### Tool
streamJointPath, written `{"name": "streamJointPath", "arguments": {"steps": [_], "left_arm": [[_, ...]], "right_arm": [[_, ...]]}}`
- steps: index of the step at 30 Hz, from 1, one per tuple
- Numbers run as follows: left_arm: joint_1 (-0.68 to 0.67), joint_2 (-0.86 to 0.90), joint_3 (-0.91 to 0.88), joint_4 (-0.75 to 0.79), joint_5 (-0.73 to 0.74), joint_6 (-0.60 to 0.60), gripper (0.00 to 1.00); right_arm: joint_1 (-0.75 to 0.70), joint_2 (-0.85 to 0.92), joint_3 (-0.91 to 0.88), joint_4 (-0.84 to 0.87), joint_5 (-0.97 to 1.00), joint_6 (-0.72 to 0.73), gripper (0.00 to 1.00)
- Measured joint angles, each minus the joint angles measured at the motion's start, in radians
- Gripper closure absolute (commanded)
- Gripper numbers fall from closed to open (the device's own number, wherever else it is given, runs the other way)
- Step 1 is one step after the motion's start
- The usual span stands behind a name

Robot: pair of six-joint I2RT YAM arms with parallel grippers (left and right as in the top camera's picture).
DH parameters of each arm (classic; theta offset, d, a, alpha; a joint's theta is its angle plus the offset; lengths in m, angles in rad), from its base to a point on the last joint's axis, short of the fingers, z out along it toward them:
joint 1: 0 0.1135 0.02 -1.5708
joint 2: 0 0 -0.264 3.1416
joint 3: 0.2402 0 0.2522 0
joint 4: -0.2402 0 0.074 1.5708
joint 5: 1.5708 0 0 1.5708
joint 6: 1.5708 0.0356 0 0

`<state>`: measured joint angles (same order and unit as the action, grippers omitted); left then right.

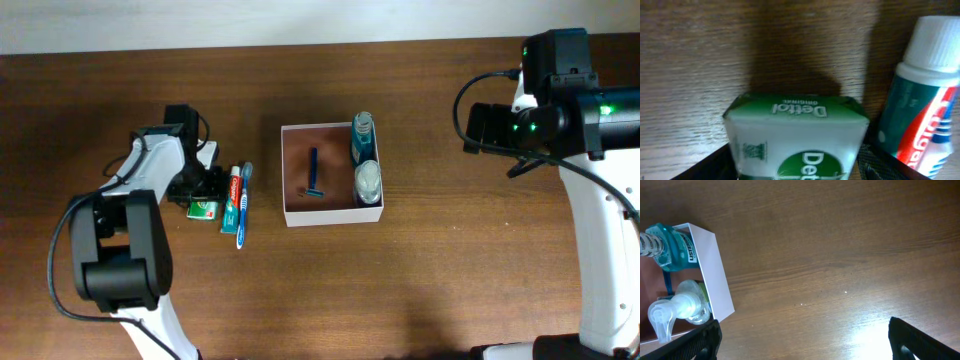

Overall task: Pack container
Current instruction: 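Grasp the green Dettol soap bar with the left gripper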

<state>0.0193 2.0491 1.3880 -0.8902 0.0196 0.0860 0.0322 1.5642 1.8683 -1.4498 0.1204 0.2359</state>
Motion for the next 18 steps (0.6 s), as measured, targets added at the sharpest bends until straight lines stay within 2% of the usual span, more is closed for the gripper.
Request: {"name": "streamJointPath", "arguments": {"steps": [3, 7, 13, 18], "left_arm": [[0.0, 0.001, 0.0, 0.001, 0.0, 0.007, 0.46], [0.002, 0.001, 0.0, 0.005, 0.001, 0.012, 0.58], [0.002, 0.001, 0.0, 0.008, 0.008, 0.015, 0.61], [0.002, 0.014, 0.086, -0.117, 0.011, 0.014, 0.66]], "right_arm": [[0.0, 0.0, 0.0, -0.001, 0.0, 0.0, 0.02], [0.0, 0.0, 0.0, -0.001, 0.0, 0.0, 0.01], [0.0, 0.0, 0.0, -0.001, 0.0, 0.0, 0.02], [0.0, 0.0, 0.0, -0.001, 0.0, 0.0, 0.02]]}}
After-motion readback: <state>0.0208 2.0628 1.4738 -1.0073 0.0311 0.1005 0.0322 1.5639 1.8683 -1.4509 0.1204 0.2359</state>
